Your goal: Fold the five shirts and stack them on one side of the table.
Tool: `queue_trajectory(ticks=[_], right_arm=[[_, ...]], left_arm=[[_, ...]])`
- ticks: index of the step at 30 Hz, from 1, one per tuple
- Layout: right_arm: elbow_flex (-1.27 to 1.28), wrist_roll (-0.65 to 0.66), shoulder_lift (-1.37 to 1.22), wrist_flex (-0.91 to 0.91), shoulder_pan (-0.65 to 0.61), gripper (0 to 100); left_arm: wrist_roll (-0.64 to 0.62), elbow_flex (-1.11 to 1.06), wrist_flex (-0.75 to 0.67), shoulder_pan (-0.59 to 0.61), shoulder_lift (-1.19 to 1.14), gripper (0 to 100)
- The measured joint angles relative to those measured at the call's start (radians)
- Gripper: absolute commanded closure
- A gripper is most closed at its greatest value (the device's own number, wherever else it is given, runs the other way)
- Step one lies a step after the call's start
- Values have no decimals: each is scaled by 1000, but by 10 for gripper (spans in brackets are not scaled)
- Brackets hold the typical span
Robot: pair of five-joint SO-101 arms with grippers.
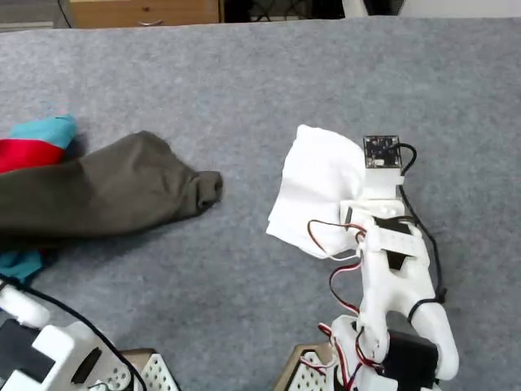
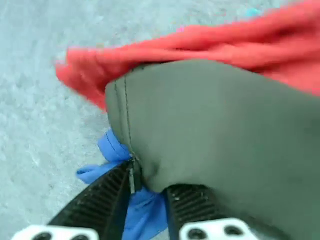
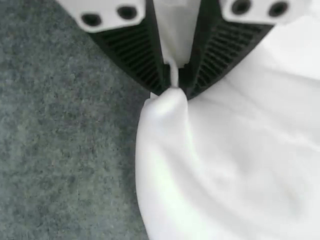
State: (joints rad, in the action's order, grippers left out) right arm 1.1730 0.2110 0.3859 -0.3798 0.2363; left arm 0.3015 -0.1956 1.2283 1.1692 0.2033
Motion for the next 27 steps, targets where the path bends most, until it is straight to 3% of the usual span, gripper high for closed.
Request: queue_trajectory(ticks=[5, 11, 19, 25, 27], right_arm=[[0, 0, 0, 0, 0, 983], [0, 0, 0, 0, 0, 983], [0, 0, 0, 0, 0, 983], [0, 0, 0, 0, 0, 983], [0, 0, 0, 0, 0, 983]], left_arm=[[25, -75, -2, -58, 0, 751], [-55, -94, 120, -232, -3, 738], [-308, -120, 150, -528, -201, 743], [-493, 31, 160, -568, -499, 747], [-528, 101, 167, -574, -580, 799]])
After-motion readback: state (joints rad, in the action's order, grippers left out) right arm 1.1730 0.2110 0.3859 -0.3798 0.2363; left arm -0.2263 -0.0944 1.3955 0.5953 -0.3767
